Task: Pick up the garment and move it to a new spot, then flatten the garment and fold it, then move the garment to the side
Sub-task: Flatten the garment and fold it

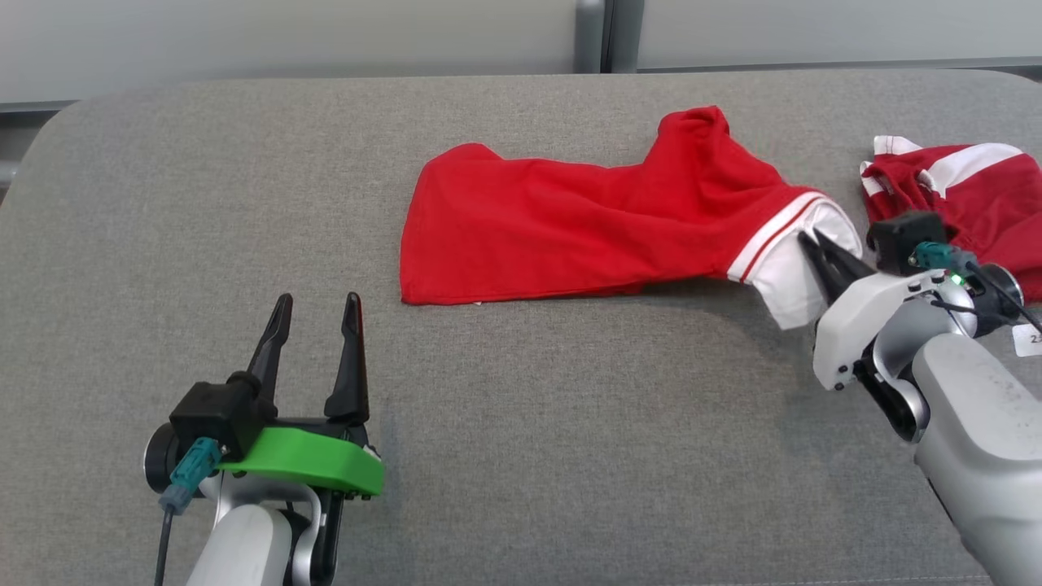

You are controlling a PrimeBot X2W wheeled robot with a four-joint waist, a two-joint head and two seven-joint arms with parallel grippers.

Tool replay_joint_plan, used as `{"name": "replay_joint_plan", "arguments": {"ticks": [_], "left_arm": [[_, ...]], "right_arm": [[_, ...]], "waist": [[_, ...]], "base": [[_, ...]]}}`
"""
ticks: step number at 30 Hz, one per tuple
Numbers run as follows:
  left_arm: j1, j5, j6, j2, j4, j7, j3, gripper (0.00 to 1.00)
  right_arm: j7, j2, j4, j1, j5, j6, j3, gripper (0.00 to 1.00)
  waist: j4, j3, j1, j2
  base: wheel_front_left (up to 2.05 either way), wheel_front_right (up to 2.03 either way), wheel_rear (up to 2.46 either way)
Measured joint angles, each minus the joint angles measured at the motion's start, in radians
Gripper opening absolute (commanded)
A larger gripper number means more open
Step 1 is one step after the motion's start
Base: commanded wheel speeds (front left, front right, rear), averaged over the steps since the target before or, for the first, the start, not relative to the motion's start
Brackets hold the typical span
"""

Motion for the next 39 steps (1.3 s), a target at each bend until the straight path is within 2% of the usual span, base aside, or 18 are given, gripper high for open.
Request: {"name": "replay_joint_plan", "arguments": {"ticks": [9,15,20,30,31,32,33,34,35,39], "left_arm": [[0.020,0.001,0.000,0.001,-0.011,0.000,-0.007,1.00],[0.035,0.001,0.000,0.002,-0.022,0.000,-0.016,1.00],[0.036,0.001,-0.001,0.002,-0.026,0.000,-0.038,1.00],[0.036,0.001,-0.009,0.003,-0.025,0.000,-0.060,1.00],[0.036,0.001,-0.009,0.003,-0.025,0.000,-0.060,1.00],[0.036,0.001,-0.009,0.003,-0.025,0.000,-0.058,1.00],[0.036,0.001,-0.009,0.003,-0.026,0.000,-0.055,1.00],[0.036,0.001,-0.009,0.003,-0.026,0.000,-0.053,1.00],[0.036,0.001,-0.009,0.003,-0.026,0.000,-0.051,1.00],[0.036,0.001,-0.009,0.003,-0.026,0.000,-0.047,1.00]], "right_arm": [[0.207,0.002,-0.038,0.107,0.053,0.019,0.055,0.00],[0.266,0.034,-0.082,0.105,0.084,0.026,0.070,0.00],[0.300,0.058,-0.084,0.035,0.087,0.026,0.079,0.00],[0.338,0.077,-0.004,-0.044,0.094,0.026,0.061,0.01],[0.338,0.077,0.005,-0.052,0.093,0.026,0.063,0.11],[0.336,0.077,0.012,-0.062,0.089,0.026,0.063,0.31],[0.336,0.080,0.021,-0.074,0.087,0.026,0.063,0.38],[0.336,0.084,0.029,-0.082,0.087,0.025,0.063,0.54],[0.330,0.089,0.035,-0.086,0.087,0.025,0.062,1.00],[0.286,0.110,0.040,-0.086,0.106,0.025,0.044,1.00]], "waist": [[0.009,-0.028,0.0000,0.0000],[0.031,-0.030,0.0000,0.0000],[0.050,-0.019,0.0000,0.0000],[0.102,0.005,0.0000,0.0000],[0.107,0.008,0.0000,0.0000],[0.112,0.011,0.0000,0.0000],[0.115,0.015,0.0000,0.0000],[0.118,0.018,0.0000,0.0000],[0.120,0.021,0.0000,0.0000],[0.123,0.026,0.0000,0.0000]], "base": [[0.00,0.00,0.00],[0.00,0.00,0.00],[0.00,0.00,0.00],[0.00,0.00,0.00],[0.00,0.00,0.00],[0.00,0.00,0.00],[0.00,0.00,0.00],[0.00,0.00,0.00],[0.00,0.00,0.00],[0.00,0.00,0.00]]}}
